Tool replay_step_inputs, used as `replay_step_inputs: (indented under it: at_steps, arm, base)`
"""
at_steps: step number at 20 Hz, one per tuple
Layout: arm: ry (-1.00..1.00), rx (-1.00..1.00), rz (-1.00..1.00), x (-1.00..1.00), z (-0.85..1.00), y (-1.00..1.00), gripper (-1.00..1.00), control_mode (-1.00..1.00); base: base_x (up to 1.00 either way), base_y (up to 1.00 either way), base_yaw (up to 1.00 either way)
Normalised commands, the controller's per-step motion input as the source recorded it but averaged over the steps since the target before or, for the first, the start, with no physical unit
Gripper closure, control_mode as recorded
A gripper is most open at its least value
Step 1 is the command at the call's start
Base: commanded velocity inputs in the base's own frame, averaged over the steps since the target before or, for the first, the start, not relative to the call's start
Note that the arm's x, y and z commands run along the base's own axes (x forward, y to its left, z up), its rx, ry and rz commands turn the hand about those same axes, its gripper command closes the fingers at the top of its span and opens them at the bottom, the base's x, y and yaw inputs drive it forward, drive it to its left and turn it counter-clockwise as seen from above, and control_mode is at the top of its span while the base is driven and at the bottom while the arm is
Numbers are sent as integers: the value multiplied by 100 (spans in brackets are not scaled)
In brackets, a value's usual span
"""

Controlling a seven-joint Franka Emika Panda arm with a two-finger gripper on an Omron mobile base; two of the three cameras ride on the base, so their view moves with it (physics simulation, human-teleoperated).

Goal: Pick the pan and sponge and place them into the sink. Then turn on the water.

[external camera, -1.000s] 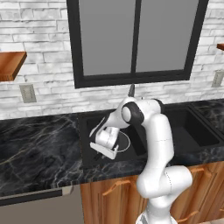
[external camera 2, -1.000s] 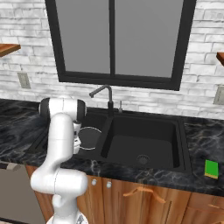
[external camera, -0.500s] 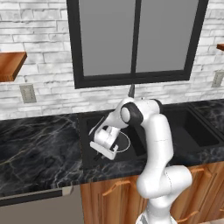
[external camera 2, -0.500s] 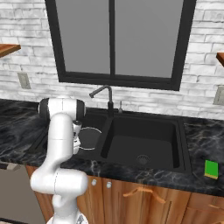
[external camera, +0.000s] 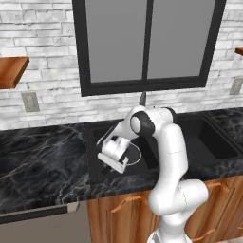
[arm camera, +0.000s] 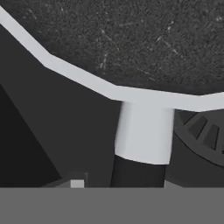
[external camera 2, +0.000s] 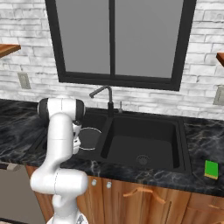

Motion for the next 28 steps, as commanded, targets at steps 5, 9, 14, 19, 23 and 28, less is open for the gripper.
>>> replay_step_inputs:
  at_steps: [5,9,14,19,23,28]
  arm:
    - [-13,0,0,0,36,-28,-100,-100]
    - [-13,0,0,-1,67,-30,-100,-100]
    - [-18,-3,1,-40,82,-20,-100,-100]
    - [-13,-10,4,-71,77,-32,-100,-100]
    - [-3,-20,2,-65,75,-41,-100,-100]
    - [1,-18,0,-29,99,-59,-100,-100]
  base:
    - [0,0,0]
    - [0,0,0]
    - [0,0,0]
    - [0,0,0]
    - [0,0,0]
    - [0,0,0]
